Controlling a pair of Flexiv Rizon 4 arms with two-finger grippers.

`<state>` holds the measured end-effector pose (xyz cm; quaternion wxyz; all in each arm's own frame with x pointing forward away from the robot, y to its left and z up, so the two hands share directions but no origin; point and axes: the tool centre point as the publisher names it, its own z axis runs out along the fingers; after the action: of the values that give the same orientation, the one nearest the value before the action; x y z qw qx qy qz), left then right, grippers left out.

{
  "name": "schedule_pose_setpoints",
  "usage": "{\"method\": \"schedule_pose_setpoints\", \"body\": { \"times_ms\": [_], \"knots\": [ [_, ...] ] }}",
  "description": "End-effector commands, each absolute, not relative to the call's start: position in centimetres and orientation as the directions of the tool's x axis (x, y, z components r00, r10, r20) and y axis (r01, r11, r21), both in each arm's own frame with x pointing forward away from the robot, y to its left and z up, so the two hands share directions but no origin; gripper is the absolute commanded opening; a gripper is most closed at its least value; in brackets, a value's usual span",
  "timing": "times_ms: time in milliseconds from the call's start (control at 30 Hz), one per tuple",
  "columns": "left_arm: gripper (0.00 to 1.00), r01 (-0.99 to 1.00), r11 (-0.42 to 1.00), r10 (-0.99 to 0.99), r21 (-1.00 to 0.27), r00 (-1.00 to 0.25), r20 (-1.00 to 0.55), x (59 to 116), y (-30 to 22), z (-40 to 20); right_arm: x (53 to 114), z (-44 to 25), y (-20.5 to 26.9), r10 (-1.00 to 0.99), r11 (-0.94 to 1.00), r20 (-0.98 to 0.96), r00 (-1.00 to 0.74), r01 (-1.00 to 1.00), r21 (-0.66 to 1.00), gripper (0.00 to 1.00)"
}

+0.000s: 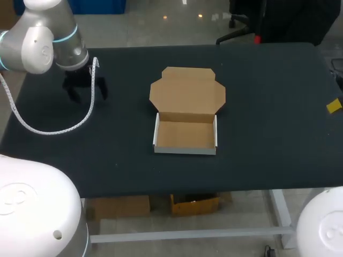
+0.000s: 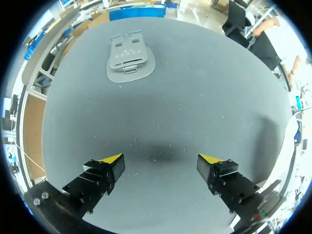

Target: Assemble the packaging by folding the flat box into shape, placing the metal phone stand inside, and closing the box properly

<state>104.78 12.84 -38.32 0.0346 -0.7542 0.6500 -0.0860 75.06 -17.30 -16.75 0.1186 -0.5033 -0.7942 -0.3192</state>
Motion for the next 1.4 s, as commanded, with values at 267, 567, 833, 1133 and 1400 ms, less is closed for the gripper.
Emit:
{"method": "schedule_pose_setpoints", "body": {
  "times_ms": [267,567,833,1133,1400],
  "knots": [
    [1.0,-0.972,-0.171,-0.984,-0.159,0.162,0.072,107.2,14.1,-39.0,74.9,-16.6,-17.3,0.724,0.29,0.509,-0.465,0.875,0.388,1.0],
    [1.0,-0.97,-0.184,-0.983,-0.161,0.178,0.05,108.0,14.9,-39.3,74.9,-16.6,-17.3,0.724,0.29,0.509,-0.465,0.875,0.388,1.0],
    [1.0,-0.97,-0.184,-0.983,-0.161,0.178,0.05,108.0,14.9,-39.3,74.9,-16.6,-17.3,0.724,0.29,0.509,-0.465,0.875,0.388,1.0],
    [1.0,-0.97,-0.184,-0.983,-0.161,0.178,0.05,108.0,14.9,-39.3,74.9,-16.6,-17.3,0.724,0.29,0.509,-0.465,0.875,0.388,1.0],
    [1.0,-0.967,-0.189,-0.982,-0.171,0.184,0.046,108.0,14.9,-39.4,74.9,-16.6,-17.3,0.724,0.29,0.509,-0.465,0.875,0.388,1.0]
  ]
}}
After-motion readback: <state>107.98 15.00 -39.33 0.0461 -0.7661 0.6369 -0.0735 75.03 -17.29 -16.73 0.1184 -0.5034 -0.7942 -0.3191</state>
